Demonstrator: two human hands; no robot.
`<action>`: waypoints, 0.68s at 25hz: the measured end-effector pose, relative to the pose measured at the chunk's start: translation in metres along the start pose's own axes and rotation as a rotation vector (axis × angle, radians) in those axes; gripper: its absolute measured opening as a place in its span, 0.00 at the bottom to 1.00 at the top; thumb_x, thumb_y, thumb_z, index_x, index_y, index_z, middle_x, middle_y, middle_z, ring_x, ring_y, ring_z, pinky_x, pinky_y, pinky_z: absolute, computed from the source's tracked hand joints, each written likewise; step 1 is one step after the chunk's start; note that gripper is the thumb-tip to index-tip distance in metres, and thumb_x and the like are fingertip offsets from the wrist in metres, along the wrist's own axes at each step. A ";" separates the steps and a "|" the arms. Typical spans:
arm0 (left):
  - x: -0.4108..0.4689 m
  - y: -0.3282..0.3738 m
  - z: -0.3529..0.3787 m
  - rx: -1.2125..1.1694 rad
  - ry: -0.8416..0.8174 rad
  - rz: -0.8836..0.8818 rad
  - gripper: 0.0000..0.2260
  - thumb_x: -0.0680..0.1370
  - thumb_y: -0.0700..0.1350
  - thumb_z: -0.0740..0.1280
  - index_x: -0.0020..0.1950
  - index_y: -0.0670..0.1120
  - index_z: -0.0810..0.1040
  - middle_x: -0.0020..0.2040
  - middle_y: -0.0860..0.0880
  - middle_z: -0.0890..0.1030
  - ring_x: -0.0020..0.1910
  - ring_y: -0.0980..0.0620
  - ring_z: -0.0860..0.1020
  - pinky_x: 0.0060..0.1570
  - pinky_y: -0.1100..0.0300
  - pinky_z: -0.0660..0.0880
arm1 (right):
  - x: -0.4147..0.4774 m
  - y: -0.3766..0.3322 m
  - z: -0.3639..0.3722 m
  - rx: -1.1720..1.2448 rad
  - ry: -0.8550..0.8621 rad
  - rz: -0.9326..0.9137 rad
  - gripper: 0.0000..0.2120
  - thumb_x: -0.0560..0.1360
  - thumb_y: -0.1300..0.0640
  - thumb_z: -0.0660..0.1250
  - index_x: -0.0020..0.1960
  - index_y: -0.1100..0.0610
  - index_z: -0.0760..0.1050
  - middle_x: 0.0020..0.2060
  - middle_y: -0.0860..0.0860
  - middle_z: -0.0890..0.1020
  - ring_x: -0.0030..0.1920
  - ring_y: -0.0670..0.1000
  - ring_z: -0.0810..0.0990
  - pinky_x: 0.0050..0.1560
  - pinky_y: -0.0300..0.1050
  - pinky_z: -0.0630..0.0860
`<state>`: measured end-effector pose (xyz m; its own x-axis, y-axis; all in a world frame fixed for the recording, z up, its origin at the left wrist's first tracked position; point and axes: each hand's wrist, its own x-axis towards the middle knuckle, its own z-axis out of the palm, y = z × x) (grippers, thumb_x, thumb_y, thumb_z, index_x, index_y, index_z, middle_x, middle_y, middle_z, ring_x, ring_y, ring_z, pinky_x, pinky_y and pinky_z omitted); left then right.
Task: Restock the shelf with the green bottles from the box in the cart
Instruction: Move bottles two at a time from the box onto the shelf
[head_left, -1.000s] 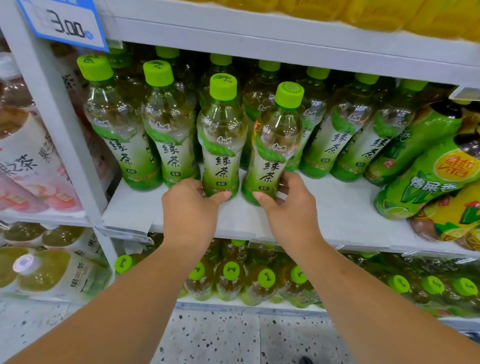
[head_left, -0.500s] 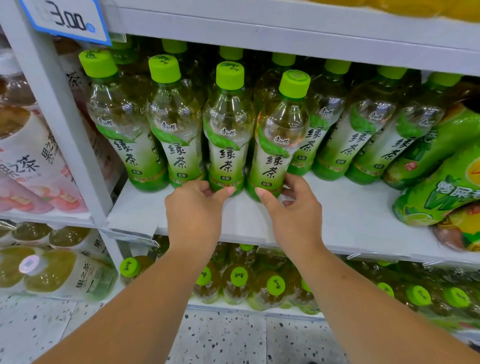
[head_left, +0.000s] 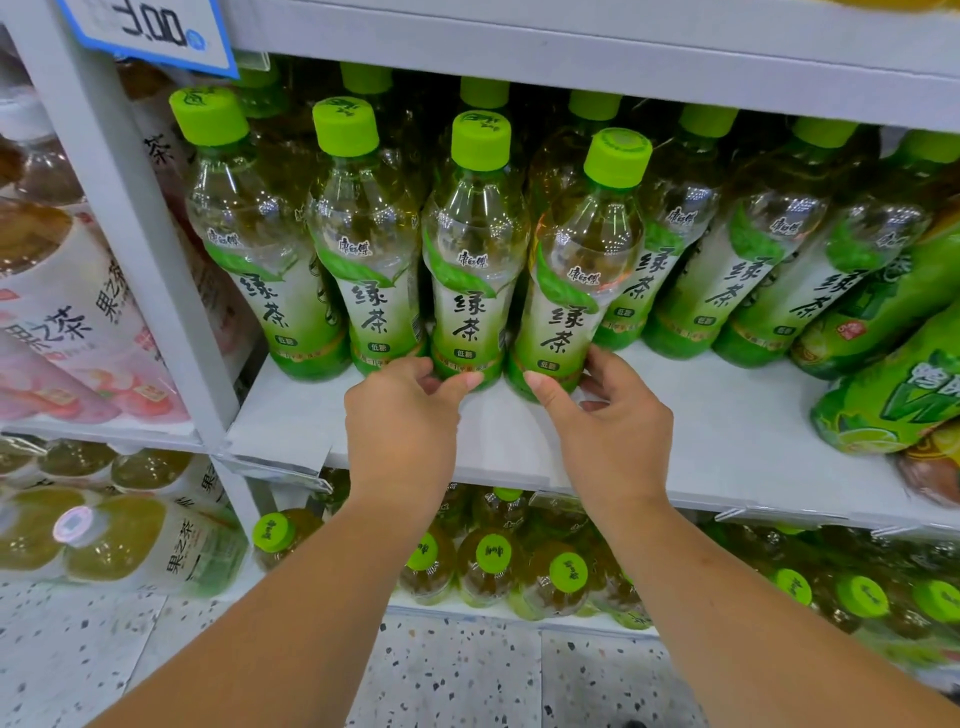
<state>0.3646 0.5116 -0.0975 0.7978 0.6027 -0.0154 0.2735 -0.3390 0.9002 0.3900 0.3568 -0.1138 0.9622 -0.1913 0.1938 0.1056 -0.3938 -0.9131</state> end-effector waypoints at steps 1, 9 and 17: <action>0.000 0.000 0.000 -0.001 -0.004 0.002 0.20 0.71 0.55 0.77 0.57 0.44 0.83 0.39 0.55 0.82 0.34 0.51 0.83 0.42 0.47 0.83 | 0.000 0.000 0.000 -0.002 0.001 -0.003 0.32 0.63 0.31 0.70 0.62 0.44 0.80 0.39 0.23 0.78 0.47 0.30 0.79 0.45 0.20 0.69; 0.004 0.005 -0.006 0.060 -0.057 -0.006 0.20 0.71 0.56 0.78 0.55 0.45 0.84 0.40 0.56 0.82 0.39 0.50 0.84 0.47 0.50 0.81 | 0.000 0.001 0.002 -0.008 0.011 -0.014 0.29 0.64 0.32 0.71 0.61 0.44 0.81 0.41 0.26 0.80 0.48 0.31 0.80 0.47 0.20 0.70; 0.005 0.009 -0.008 0.074 -0.097 -0.085 0.12 0.71 0.56 0.77 0.38 0.49 0.82 0.34 0.53 0.80 0.40 0.50 0.79 0.45 0.55 0.77 | 0.001 0.000 -0.001 0.007 -0.082 -0.012 0.25 0.67 0.38 0.74 0.61 0.45 0.78 0.46 0.29 0.79 0.50 0.29 0.78 0.47 0.19 0.69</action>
<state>0.3664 0.5175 -0.0855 0.8176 0.5597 -0.1356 0.3784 -0.3446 0.8591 0.3910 0.3554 -0.1132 0.9782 -0.1124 0.1747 0.1184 -0.3895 -0.9134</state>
